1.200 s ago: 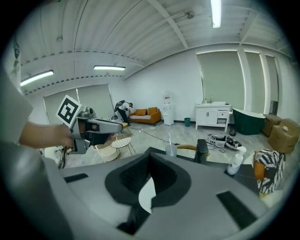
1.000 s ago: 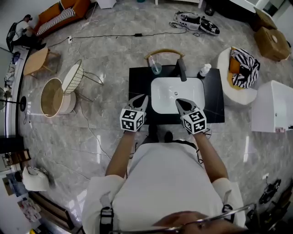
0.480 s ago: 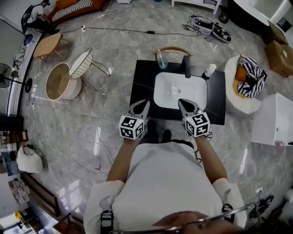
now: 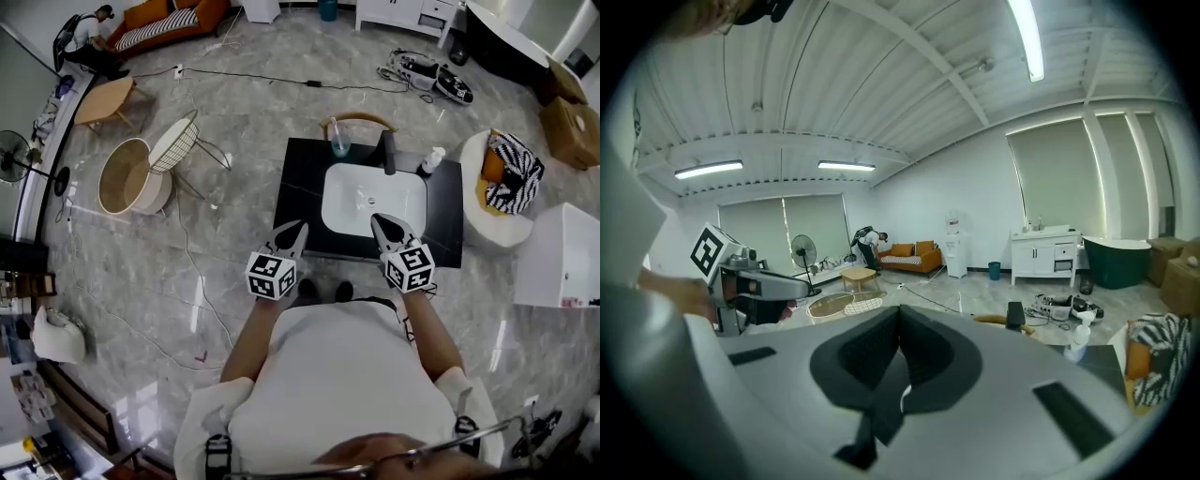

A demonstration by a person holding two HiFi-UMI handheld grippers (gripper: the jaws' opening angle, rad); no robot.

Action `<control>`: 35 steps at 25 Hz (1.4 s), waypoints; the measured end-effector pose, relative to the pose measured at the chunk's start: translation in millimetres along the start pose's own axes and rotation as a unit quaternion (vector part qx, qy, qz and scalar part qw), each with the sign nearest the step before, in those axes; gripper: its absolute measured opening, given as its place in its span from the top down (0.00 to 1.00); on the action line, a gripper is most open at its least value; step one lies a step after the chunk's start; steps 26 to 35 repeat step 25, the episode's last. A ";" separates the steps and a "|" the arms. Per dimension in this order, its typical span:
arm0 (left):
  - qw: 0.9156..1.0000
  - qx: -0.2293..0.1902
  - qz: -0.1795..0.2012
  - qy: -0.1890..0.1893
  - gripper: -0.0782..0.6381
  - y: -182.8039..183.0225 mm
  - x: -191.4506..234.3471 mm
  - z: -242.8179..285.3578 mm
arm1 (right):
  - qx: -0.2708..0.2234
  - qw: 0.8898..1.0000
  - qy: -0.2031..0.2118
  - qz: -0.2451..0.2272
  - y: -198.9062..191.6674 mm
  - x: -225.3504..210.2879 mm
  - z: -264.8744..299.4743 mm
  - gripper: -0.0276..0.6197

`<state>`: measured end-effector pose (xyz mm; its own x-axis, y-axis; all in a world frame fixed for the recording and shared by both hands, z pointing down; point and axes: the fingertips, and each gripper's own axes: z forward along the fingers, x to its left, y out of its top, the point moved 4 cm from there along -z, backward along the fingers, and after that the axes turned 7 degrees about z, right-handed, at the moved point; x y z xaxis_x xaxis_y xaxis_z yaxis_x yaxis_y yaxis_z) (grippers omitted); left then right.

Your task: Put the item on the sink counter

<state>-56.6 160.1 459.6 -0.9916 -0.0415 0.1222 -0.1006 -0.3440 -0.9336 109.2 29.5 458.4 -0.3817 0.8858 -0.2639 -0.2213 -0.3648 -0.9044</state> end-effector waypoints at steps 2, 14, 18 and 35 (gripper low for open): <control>1.000 0.002 -0.001 -0.001 0.88 -0.8 8.6 -1.8 | 0.000 1.000 -0.007 -0.001 2.3 2.5 1.4 0.95; 1.000 -0.015 -0.007 -0.021 0.88 15.3 29.0 7.1 | -0.002 1.000 -0.023 -0.002 16.2 5.8 16.3 0.95; 0.999 -0.015 -0.007 -0.027 0.88 17.5 30.9 7.6 | -0.005 1.000 -0.026 -0.002 19.2 7.2 18.9 0.95; 0.999 -0.019 -0.006 -0.031 0.88 21.7 34.4 12.2 | -0.005 1.000 -0.027 -0.005 23.7 6.2 21.7 0.95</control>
